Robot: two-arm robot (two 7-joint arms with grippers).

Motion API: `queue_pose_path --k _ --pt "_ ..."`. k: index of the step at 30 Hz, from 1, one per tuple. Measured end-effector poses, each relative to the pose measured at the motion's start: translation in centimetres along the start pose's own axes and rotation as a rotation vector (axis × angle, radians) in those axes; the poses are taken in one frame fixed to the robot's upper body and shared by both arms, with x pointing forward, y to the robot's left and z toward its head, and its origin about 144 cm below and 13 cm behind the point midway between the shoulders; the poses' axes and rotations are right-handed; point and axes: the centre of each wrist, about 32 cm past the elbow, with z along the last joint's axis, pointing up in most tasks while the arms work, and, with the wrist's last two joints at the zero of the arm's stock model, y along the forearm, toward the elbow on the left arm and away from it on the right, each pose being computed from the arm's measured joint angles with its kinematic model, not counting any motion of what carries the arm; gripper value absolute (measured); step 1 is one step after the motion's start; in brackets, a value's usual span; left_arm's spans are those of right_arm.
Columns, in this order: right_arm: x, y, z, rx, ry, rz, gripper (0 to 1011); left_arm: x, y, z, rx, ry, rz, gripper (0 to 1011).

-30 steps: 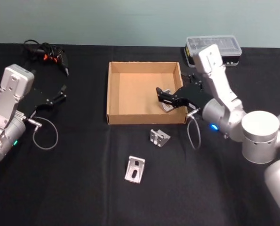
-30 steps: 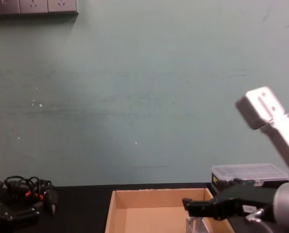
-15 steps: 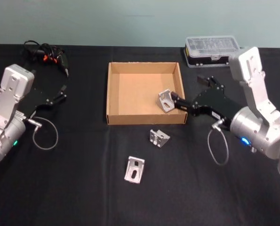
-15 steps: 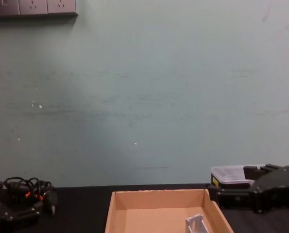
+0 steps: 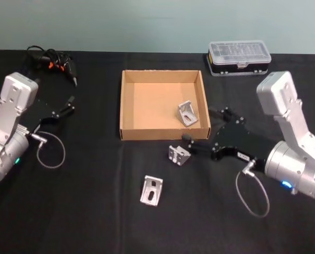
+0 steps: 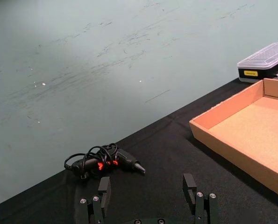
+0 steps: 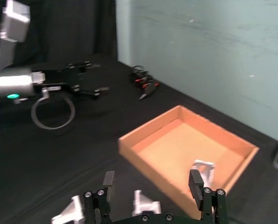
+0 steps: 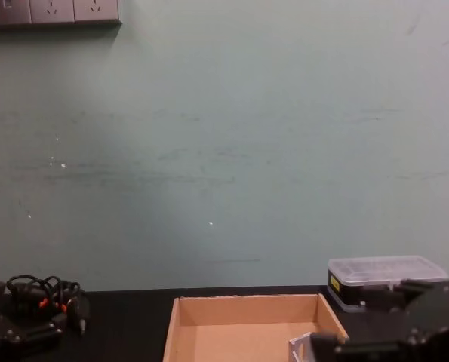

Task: Use one hand to pick up the angle iron from the table and place it into the box.

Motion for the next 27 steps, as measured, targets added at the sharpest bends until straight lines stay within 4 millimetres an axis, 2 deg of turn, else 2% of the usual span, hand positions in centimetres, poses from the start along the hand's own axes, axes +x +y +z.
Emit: queue_pose_path --k 13,27 --pt "-2.4 1.0 -1.7 -0.101 0.014 0.070 1004 0.0 0.0 0.0 0.000 0.000 0.000 1012" --pt "-2.3 3.0 -3.0 -0.159 0.075 0.013 1004 0.0 0.0 0.0 0.000 0.000 0.000 1011"
